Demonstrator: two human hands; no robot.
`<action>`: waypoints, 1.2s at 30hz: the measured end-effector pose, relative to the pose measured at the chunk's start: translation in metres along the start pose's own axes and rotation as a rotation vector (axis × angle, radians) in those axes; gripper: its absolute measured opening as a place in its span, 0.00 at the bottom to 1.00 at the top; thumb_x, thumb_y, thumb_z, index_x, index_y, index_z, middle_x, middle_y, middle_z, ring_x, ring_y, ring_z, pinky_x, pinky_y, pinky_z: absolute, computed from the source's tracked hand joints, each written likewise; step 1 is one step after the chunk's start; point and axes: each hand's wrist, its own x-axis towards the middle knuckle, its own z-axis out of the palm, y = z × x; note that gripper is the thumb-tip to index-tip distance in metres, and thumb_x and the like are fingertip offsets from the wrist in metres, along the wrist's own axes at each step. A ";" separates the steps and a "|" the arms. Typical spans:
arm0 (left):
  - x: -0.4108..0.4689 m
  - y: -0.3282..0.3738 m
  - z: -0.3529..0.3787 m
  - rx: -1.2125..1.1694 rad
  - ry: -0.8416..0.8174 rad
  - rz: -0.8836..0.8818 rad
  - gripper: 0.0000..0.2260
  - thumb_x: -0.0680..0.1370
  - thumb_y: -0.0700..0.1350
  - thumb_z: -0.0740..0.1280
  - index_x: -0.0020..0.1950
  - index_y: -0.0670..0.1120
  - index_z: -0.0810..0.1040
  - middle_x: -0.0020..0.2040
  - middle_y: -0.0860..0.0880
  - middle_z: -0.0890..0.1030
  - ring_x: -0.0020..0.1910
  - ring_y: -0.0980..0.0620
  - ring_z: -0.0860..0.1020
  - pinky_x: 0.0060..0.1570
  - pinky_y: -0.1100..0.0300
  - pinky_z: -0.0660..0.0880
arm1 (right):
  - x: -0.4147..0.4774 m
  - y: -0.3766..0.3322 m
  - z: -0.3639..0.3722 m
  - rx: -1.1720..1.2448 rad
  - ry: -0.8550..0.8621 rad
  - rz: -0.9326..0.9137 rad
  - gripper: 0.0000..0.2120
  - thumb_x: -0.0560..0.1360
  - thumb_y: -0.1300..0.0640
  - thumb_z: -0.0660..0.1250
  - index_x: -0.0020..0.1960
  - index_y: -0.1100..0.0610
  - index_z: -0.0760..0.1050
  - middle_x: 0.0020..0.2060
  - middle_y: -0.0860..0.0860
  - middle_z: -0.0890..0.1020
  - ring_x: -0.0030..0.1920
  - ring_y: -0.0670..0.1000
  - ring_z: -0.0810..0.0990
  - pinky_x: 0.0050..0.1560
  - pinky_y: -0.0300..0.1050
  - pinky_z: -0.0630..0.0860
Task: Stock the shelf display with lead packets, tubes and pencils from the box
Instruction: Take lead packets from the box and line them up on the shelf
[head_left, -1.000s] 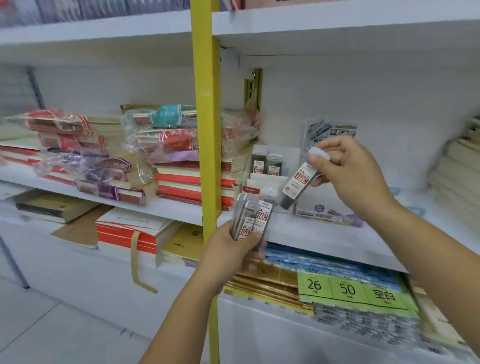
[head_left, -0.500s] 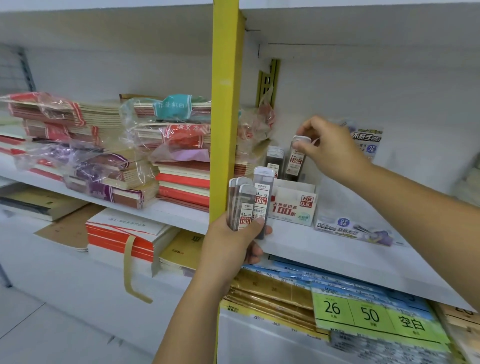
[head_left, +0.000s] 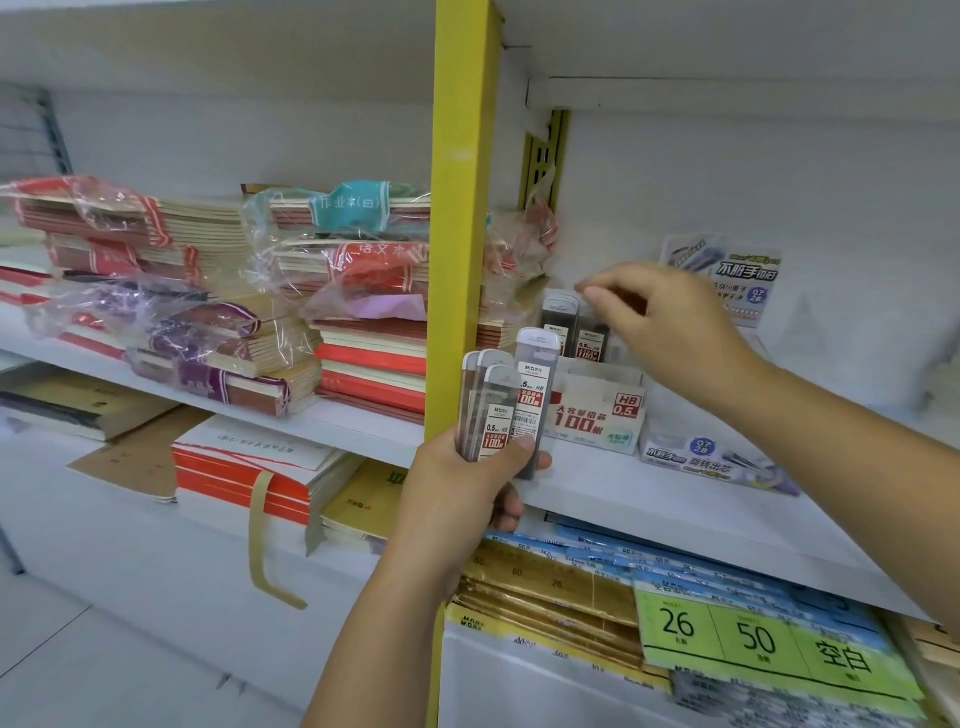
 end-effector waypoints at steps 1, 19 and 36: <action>-0.001 0.001 0.001 0.000 -0.008 0.004 0.04 0.79 0.47 0.69 0.53 0.51 0.79 0.44 0.50 0.87 0.26 0.57 0.74 0.29 0.63 0.75 | -0.009 -0.010 -0.001 0.141 -0.058 0.020 0.10 0.78 0.49 0.63 0.57 0.47 0.80 0.41 0.39 0.83 0.38 0.35 0.78 0.38 0.27 0.72; -0.001 0.006 0.011 0.013 -0.005 0.038 0.04 0.82 0.51 0.64 0.55 0.57 0.76 0.45 0.52 0.86 0.26 0.58 0.73 0.26 0.65 0.72 | 0.004 0.013 -0.011 -0.013 0.050 -0.046 0.11 0.79 0.56 0.65 0.60 0.49 0.73 0.44 0.44 0.79 0.41 0.42 0.78 0.40 0.38 0.72; 0.000 0.002 0.010 -0.007 -0.017 0.050 0.05 0.82 0.49 0.65 0.56 0.57 0.77 0.45 0.53 0.86 0.33 0.57 0.80 0.32 0.64 0.77 | 0.019 0.042 0.018 -0.319 -0.046 0.011 0.13 0.77 0.55 0.68 0.60 0.54 0.79 0.49 0.52 0.71 0.54 0.54 0.71 0.52 0.44 0.65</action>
